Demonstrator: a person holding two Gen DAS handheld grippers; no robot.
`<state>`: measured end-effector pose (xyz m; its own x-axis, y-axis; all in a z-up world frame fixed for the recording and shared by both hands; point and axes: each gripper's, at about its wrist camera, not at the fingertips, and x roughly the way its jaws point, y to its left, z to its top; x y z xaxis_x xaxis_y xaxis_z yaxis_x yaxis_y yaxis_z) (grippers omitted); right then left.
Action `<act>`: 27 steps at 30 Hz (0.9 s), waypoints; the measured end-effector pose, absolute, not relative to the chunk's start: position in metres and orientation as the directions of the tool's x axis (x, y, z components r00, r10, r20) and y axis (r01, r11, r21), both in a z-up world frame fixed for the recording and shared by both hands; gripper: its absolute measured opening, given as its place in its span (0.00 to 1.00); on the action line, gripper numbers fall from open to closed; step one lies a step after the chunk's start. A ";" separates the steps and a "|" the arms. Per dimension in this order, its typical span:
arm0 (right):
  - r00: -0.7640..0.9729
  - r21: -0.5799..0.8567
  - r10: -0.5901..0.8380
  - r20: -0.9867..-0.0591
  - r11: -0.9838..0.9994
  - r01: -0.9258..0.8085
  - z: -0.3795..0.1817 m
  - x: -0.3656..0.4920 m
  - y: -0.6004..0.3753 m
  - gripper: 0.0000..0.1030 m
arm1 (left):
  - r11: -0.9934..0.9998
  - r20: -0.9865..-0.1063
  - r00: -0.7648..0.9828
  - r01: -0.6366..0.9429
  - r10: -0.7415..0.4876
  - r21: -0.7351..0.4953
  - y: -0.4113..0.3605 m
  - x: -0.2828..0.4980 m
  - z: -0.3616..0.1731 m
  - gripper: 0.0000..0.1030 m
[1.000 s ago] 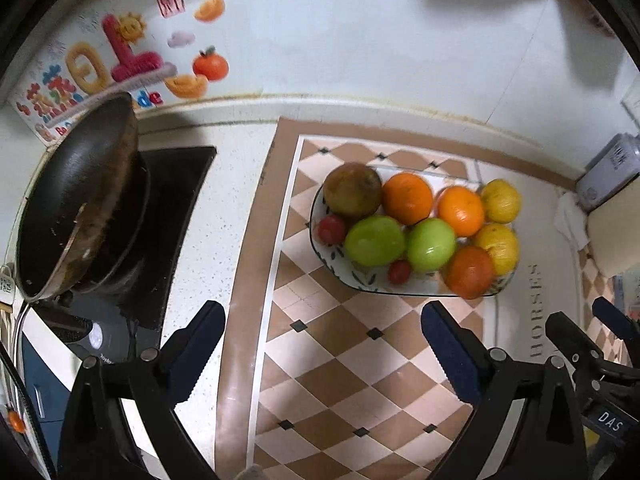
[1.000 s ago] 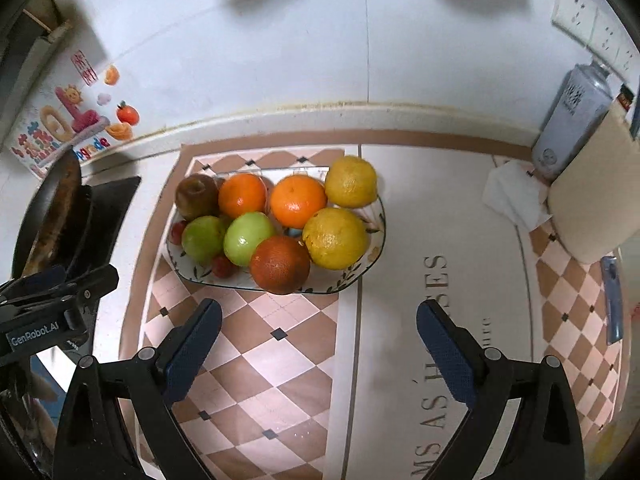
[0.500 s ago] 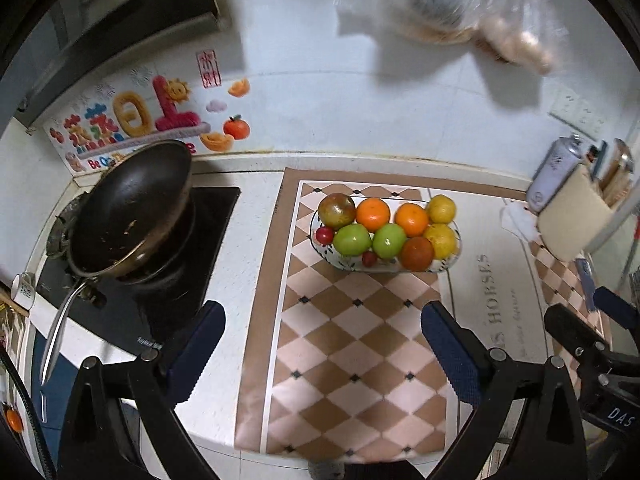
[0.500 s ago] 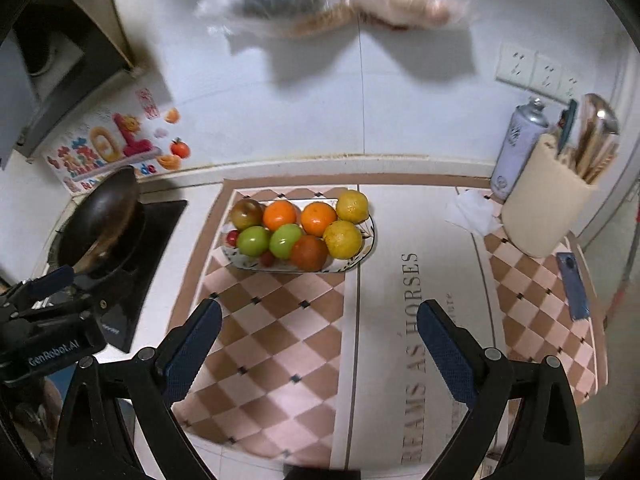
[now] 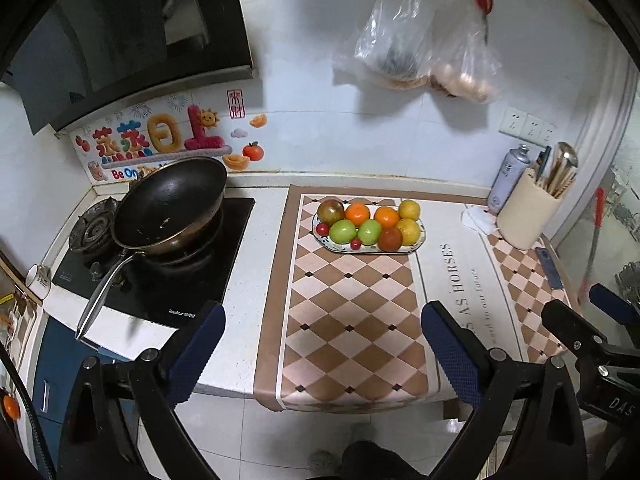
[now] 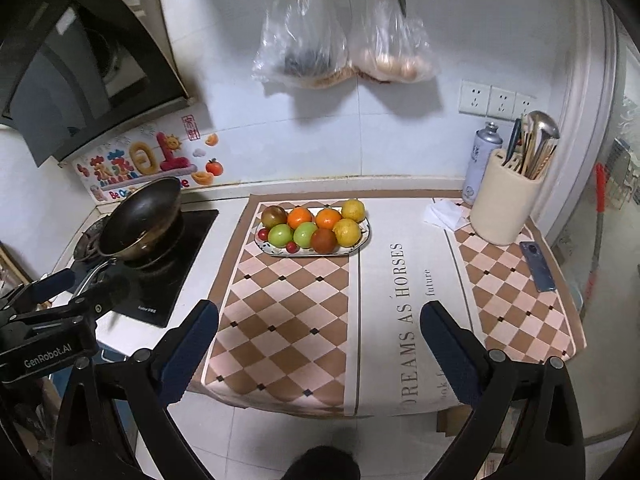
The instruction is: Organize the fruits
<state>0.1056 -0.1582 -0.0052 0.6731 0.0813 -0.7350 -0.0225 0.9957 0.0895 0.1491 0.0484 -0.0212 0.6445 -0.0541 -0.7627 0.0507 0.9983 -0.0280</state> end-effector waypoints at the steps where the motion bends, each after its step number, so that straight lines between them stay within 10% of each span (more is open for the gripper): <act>1: 0.680 0.089 0.082 -0.729 0.996 -0.024 -0.001 0.098 -0.158 1.00 | 0.998 -0.757 0.651 0.052 -0.053 -0.026 0.048 0.143 -0.018 0.97; 27: 0.680 0.121 0.115 -0.725 0.992 -0.039 0.005 0.138 -0.176 1.00 | 1.000 -0.738 0.675 -0.016 -0.006 -0.023 0.041 0.164 -0.017 0.97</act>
<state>0.1375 -0.1762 0.0049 0.6796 0.1148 -0.7246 -0.0389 0.9919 0.1206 0.1639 0.0413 -0.0165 0.6745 -0.0061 -0.7382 -0.0156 0.9996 -0.0226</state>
